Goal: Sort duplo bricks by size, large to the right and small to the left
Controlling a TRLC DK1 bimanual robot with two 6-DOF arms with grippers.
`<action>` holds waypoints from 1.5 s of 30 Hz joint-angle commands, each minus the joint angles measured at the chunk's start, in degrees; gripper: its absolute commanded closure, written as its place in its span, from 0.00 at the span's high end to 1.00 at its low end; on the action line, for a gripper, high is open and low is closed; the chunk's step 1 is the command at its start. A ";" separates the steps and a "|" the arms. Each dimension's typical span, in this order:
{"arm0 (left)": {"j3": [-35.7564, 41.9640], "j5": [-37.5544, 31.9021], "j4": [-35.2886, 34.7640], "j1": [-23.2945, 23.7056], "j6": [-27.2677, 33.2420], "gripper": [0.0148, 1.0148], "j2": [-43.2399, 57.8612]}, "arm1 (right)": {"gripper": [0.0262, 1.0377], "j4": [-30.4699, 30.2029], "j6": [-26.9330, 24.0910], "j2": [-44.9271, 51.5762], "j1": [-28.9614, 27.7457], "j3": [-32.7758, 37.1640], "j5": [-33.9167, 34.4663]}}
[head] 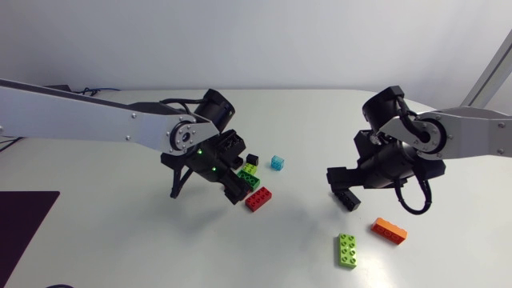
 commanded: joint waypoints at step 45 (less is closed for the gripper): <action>12.21 2.47 2.86 -13.37 -2.32 0.38 4.96 | 0.96 -0.92 0.19 -4.38 -0.59 -2.24 -0.18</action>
